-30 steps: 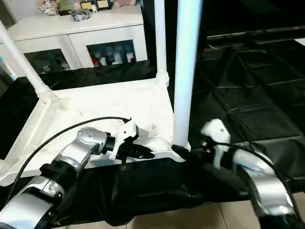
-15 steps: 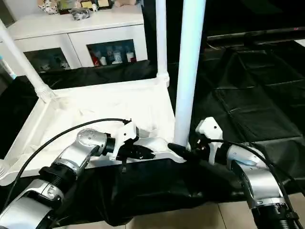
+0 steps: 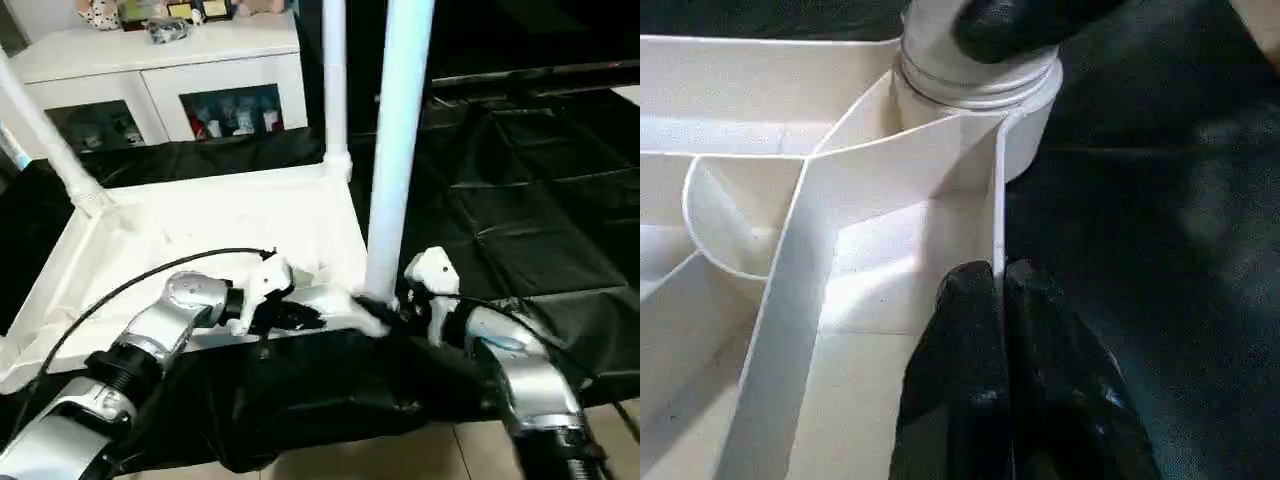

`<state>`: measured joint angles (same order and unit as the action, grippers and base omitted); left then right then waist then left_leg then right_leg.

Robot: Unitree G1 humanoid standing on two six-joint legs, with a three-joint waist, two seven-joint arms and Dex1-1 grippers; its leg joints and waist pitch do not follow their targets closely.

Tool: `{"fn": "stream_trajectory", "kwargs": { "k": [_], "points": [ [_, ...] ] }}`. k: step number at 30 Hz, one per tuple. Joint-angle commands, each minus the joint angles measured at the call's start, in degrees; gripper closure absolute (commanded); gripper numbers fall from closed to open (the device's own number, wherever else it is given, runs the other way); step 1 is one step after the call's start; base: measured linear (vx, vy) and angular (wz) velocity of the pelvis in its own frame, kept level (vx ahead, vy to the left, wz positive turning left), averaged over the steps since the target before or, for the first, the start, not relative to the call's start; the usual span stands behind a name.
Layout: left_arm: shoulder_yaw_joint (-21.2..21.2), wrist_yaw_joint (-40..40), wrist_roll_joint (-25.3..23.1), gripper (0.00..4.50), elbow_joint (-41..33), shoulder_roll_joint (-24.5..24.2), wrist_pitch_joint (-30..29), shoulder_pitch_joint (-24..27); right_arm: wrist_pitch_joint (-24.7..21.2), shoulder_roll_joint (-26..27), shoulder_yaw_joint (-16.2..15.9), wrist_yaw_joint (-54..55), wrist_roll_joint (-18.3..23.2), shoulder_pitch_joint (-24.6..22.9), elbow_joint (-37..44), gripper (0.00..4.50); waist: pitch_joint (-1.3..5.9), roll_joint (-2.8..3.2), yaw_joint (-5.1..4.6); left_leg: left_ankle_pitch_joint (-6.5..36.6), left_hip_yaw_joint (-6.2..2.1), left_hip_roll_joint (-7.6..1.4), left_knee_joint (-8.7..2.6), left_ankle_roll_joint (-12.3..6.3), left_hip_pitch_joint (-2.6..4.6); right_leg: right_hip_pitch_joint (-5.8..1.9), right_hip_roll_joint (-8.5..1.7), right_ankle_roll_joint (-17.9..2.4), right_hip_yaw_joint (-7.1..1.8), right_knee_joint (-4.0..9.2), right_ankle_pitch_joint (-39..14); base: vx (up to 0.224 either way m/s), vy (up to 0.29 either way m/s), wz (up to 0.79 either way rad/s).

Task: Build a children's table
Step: Rotate leg to tighten

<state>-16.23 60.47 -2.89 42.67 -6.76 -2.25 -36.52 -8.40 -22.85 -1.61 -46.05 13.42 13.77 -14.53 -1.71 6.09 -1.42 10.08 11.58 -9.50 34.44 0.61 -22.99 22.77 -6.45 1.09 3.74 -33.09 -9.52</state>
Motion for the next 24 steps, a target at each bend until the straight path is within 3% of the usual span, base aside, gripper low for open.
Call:
{"fn": "stream_trajectory", "kwargs": {
  "k": [1, 4, 5, 7, 11, 12, 14, 21, 22, 24],
  "points": [
    [3.16, -9.15, 0.33, 4.50, 1.80, 2.71, -1.72, -1.84, -2.37, 4.82, -0.80, 9.31, -2.53, 1.13, -5.26, 2.40, 2.79, -2.56, -0.65, 19.40, -1.86, -2.72, -4.29, -4.05, 1.24, -1.18, -2.10, -9.64, -1.16, 5.23, -28.84, 0.000, 0.000, 0.00],
    [4.04, -14.16, 0.02, 4.50, 2.86, 4.71, -2.99, -3.34, -3.27, 8.25, -0.28, 15.53, -3.66, 2.70, -8.35, 2.49, 2.59, -2.72, -1.10, 22.18, -2.09, -2.78, -4.55, -2.77, 1.43, -1.07, -2.07, -8.39, -1.04, 5.76, -30.92, 0.000, 0.000, 0.00],
    [4.31, -15.55, 0.03, 4.50, 3.13, 5.37, -3.31, -3.76, -3.31, 9.30, -0.31, 17.63, -4.31, 3.29, -9.42, 2.51, 2.53, -2.67, -1.61, 24.01, -2.13, -2.66, -4.54, -2.03, 1.61, -0.79, -2.03, -8.21, -0.99, 5.83, -32.02, 0.000, 0.000, 0.00],
    [4.83, -19.17, 0.26, 4.50, 4.02, 7.80, -4.06, -5.05, -4.59, 13.54, -0.27, 24.49, -5.77, 6.26, -13.75, 2.51, 2.65, -2.69, -2.56, 25.73, -2.52, -2.58, -4.69, -1.35, 1.38, -1.07, -2.15, -7.53, -0.71, 5.99, -32.98, 0.000, 0.000, 0.00],
    [4.43, -19.11, 0.42, 4.50, 4.09, 8.91, -3.73, -5.37, -4.40, 15.63, -1.53, 25.93, -7.05, 8.08, -15.39, 2.51, 2.67, -2.69, -3.54, 27.23, -2.66, -2.50, -4.74, -1.67, 1.26, -1.08, -2.22, -7.59, -0.67, 6.17, -32.39, 0.000, 0.000, 0.00],
    [4.01, -18.03, 0.38, 4.50, 4.00, 8.85, -2.86, -5.27, -3.63, 15.88, -2.26, 24.34, -7.13, 8.26, -14.85, 2.51, 2.70, -2.69, -3.57, 27.16, -2.66, -2.52, -4.76, -1.84, 1.23, -1.15, -2.25, -7.60, -0.69, 6.17, -32.13, 0.000, 0.000, 0.00],
    [3.82, -16.72, 0.42, 4.50, 3.96, 8.40, -2.35, -5.08, -3.09, 15.89, -2.15, 21.88, -6.19, 8.19, -14.02, 1.83, 2.79, -2.81, -3.53, 26.53, -2.58, -2.58, -4.76, -2.40, 1.13, -1.24, -2.33, -7.78, -0.80, 6.11, -31.22, 0.000, 0.000, 0.00],
    [1.88, -3.99, 2.18, 4.50, 0.93, 3.26, 1.52, -2.77, -4.58, 9.33, -3.62, 7.92, -2.50, 6.59, -7.93, 1.42, 2.83, -3.07, -3.06, 23.51, -2.30, -2.75, -4.75, -4.56, 0.67, -1.69, -2.41, -9.59, -1.11, 5.72, -27.58, 0.000, 0.000, 0.00],
    [1.73, -2.82, 2.43, 4.50, 0.51, 2.83, 1.58, -2.55, -4.76, 8.55, -3.83, 6.69, -2.28, 6.36, -7.34, 1.42, 2.84, -3.09, -2.60, 22.50, -2.24, -3.03, -4.73, -4.99, 0.68, -1.72, -2.54, -10.14, -1.35, 5.53, -26.55, 0.000, 0.000, 0.00],
    [1.33, 0.25, 3.03, 4.50, -0.61, 1.50, 1.45, -2.01, -5.06, 6.31, -4.17, 3.07, -1.71, 5.65, -5.81, 1.42, 2.81, -3.00, -2.48, 23.07, -2.08, -3.01, -4.63, -4.81, 1.00, -1.34, -2.48, -10.45, -1.41, 5.59, -27.21, 0.000, 0.000, 0.00]
  ]
}}
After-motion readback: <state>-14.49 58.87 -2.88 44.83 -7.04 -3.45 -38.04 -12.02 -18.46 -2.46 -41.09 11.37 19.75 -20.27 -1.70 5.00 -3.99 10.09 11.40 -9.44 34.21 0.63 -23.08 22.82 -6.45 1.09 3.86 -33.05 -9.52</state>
